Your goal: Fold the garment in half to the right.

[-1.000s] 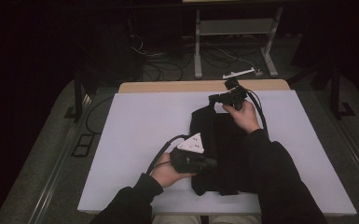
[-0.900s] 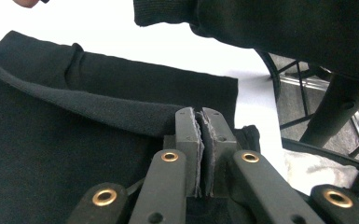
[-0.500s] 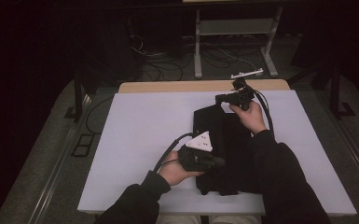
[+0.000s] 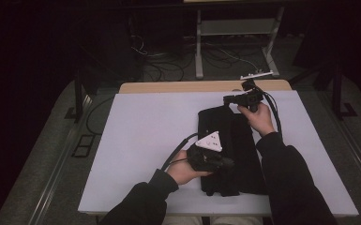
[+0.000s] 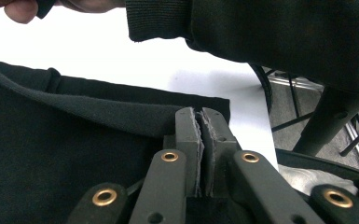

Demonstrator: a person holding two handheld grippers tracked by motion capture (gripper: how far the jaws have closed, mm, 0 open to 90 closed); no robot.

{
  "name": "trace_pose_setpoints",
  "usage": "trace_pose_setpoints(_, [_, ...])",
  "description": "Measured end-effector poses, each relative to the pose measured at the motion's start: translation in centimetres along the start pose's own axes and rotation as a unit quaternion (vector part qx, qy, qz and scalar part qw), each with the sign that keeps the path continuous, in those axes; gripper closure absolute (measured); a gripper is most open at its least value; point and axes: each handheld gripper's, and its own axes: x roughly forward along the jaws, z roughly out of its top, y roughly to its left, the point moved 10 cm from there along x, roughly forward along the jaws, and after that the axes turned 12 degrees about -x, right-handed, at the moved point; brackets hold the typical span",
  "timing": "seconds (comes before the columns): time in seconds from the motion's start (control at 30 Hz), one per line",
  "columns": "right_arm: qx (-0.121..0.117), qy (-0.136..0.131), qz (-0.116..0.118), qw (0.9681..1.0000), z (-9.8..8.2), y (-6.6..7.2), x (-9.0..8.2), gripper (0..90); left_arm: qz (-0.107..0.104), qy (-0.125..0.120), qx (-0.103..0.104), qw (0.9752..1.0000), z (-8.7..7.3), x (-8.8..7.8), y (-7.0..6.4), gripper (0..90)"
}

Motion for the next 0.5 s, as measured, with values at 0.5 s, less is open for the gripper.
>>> trace_pose_setpoints(0.5, [0.023,-0.001,-0.012,0.9997,-2.0,-2.1,-1.3,84.7,-0.012,0.001,0.001,0.9999,0.7,1.8,-0.3,84.9])
